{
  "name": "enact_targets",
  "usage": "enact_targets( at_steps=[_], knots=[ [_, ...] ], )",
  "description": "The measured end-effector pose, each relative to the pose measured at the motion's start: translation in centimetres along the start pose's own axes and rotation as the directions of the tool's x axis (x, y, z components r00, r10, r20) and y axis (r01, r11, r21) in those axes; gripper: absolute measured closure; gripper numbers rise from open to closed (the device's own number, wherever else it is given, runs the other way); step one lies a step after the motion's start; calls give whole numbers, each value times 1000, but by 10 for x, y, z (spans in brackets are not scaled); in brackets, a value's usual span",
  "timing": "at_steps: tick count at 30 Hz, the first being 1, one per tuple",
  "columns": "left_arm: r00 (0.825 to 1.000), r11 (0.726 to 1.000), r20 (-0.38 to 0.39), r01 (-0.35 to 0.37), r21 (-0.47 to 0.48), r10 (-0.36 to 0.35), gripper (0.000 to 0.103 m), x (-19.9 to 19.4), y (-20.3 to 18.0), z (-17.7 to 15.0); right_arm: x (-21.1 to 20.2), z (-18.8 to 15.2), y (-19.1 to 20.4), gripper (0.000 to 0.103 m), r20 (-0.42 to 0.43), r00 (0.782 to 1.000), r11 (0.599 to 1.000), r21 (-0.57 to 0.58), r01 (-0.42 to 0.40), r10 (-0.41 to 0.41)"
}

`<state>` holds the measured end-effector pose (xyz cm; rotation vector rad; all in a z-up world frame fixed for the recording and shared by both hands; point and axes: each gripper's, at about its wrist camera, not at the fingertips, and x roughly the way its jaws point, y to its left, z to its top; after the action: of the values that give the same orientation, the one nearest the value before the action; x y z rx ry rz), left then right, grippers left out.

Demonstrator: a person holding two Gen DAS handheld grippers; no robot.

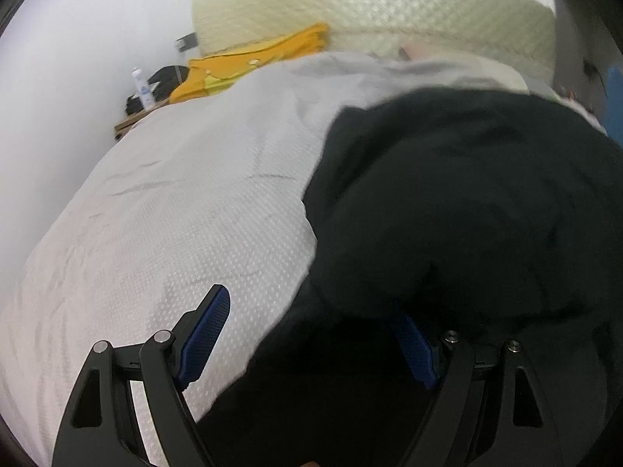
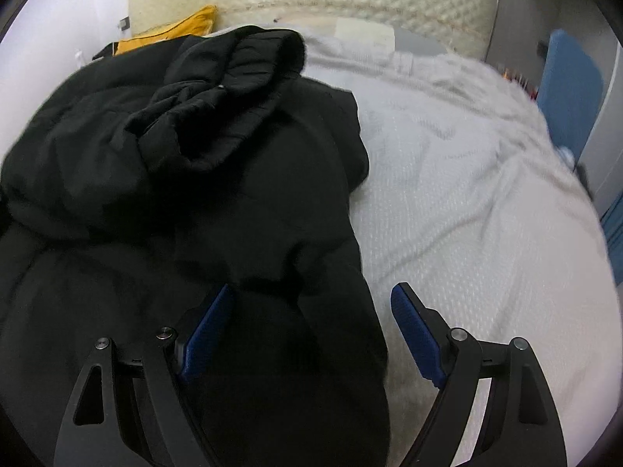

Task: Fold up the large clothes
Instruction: 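Fold the hem over toward the collar and release with the left tool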

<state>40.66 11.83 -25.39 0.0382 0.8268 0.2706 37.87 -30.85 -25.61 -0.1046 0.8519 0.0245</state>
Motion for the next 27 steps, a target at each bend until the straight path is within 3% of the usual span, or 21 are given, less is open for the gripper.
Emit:
enact_targets(
  at_steps=[9,12,17,20,27],
  knots=[
    [997,990,79,34,-136,-23,20,-9,21,20,-25,15,-12,21,200,978,993,112,36,-57],
    [996,987,86,24,-156,-11,20,-5,26,21,-31,16,-21,21,231,971,986,164,21,-59],
    [998,988,55,-17,-155,26,20,10,30,19,-17,16,-30,20,202,977,982,189,24,-63],
    [1000,989,26,-14,-150,18,20,17,30,17,1,18,-38,19,142,988,975,222,21,-54],
    [999,998,44,-29,-62,31,20,-18,20,18,-26,9,-30,19,136,991,977,213,-14,-15]
  ],
)
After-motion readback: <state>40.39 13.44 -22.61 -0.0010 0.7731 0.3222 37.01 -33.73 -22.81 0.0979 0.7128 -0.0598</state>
